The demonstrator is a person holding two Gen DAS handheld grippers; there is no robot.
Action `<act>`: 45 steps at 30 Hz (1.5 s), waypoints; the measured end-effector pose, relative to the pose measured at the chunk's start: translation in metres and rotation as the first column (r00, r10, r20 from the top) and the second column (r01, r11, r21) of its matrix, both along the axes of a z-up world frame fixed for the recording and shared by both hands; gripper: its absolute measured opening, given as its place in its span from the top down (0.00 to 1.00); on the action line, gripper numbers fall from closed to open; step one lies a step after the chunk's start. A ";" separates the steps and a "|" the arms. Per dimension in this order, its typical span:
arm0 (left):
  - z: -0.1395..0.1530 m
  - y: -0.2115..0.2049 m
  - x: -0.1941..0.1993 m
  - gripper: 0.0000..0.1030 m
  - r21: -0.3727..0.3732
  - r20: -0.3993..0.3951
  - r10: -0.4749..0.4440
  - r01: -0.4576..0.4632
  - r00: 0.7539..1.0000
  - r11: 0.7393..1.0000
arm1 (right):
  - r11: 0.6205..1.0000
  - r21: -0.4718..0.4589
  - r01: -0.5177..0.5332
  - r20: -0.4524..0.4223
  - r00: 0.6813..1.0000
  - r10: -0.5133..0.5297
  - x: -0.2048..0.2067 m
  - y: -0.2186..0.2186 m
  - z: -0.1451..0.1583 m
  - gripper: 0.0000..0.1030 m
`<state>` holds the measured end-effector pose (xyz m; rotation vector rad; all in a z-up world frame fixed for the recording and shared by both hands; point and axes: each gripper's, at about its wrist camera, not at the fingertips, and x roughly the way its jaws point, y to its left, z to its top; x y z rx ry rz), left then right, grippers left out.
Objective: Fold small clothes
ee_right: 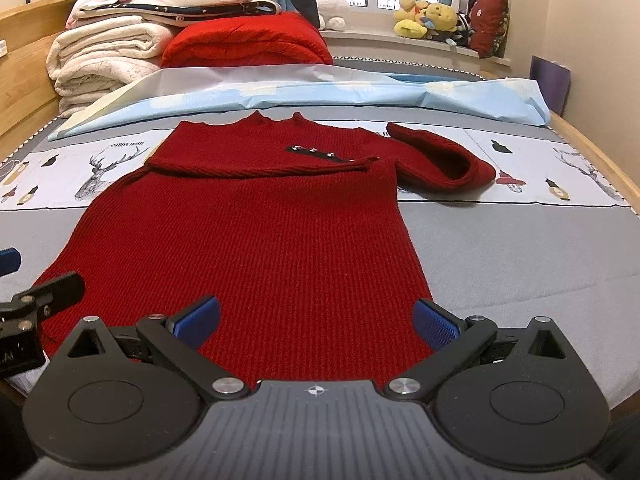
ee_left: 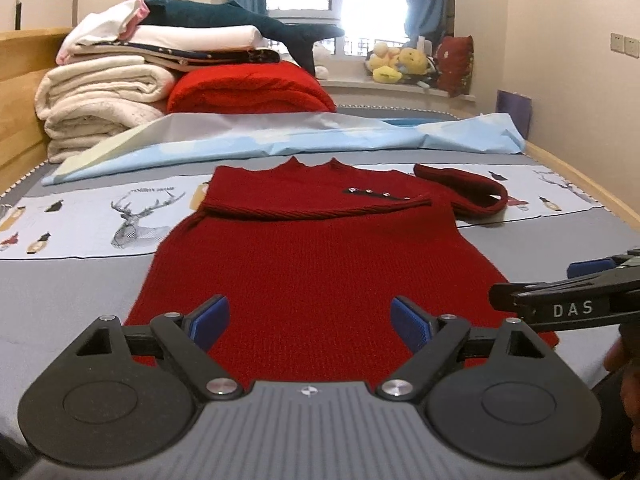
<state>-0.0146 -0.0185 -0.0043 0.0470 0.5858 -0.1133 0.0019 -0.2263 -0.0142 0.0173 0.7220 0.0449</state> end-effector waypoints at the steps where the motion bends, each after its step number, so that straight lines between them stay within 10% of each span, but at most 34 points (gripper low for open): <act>1: 0.000 0.000 0.000 0.12 -0.001 -0.002 -0.003 0.003 1.000 1.000 | 1.000 0.001 0.000 0.001 1.000 0.000 0.000 0.000 0.000 0.01; 7: 0.004 0.007 0.005 0.30 -0.014 0.002 0.005 -0.005 1.000 1.000 | 1.000 0.006 0.007 0.009 1.000 -0.007 0.001 -0.002 0.002 0.04; 11: 0.019 0.033 0.020 0.55 -0.052 0.018 0.024 -0.023 1.000 0.998 | 0.994 0.083 0.073 0.149 0.985 -0.085 -0.008 -0.018 0.024 0.32; 16: 0.017 0.092 0.069 0.56 0.006 -0.051 0.111 -0.111 0.992 0.994 | 0.978 0.191 0.088 0.278 0.950 -0.140 0.003 -0.070 0.055 0.42; 22: -0.048 0.172 0.131 0.54 0.033 -0.328 0.298 -0.304 0.897 0.952 | 0.964 0.206 0.171 -0.044 0.985 -0.165 0.080 -0.124 0.009 0.40; 27: -0.092 0.224 0.140 0.53 -0.083 -0.519 0.392 -0.501 0.760 0.861 | 0.935 0.208 0.287 -0.348 0.915 -0.204 0.098 -0.136 -0.082 0.39; 31: -0.090 0.216 0.144 0.60 -0.100 -0.513 0.348 -0.458 0.784 0.883 | 0.947 0.219 0.234 -0.377 0.916 -0.139 0.098 -0.122 -0.104 0.42; 32: -0.090 0.212 0.145 0.76 -0.105 -0.511 0.335 -0.445 0.791 0.890 | 0.965 0.180 0.190 -0.353 0.928 -0.117 0.097 -0.115 -0.102 0.69; 35: -0.087 0.197 0.144 0.88 -0.101 -0.500 0.308 -0.408 0.809 0.907 | 0.959 0.204 0.199 -0.331 0.935 -0.124 0.093 -0.119 -0.099 0.92; 40: -0.082 0.141 0.131 0.89 -0.249 -0.500 0.057 -0.206 0.864 0.946 | 0.927 0.281 0.246 -0.279 0.946 -0.167 0.089 -0.163 -0.074 0.94; 45: -0.090 0.098 0.119 0.89 -0.155 -0.535 -0.049 -0.041 0.844 0.987 | 0.920 0.141 0.364 -0.269 0.909 -0.318 0.076 -0.212 -0.070 0.94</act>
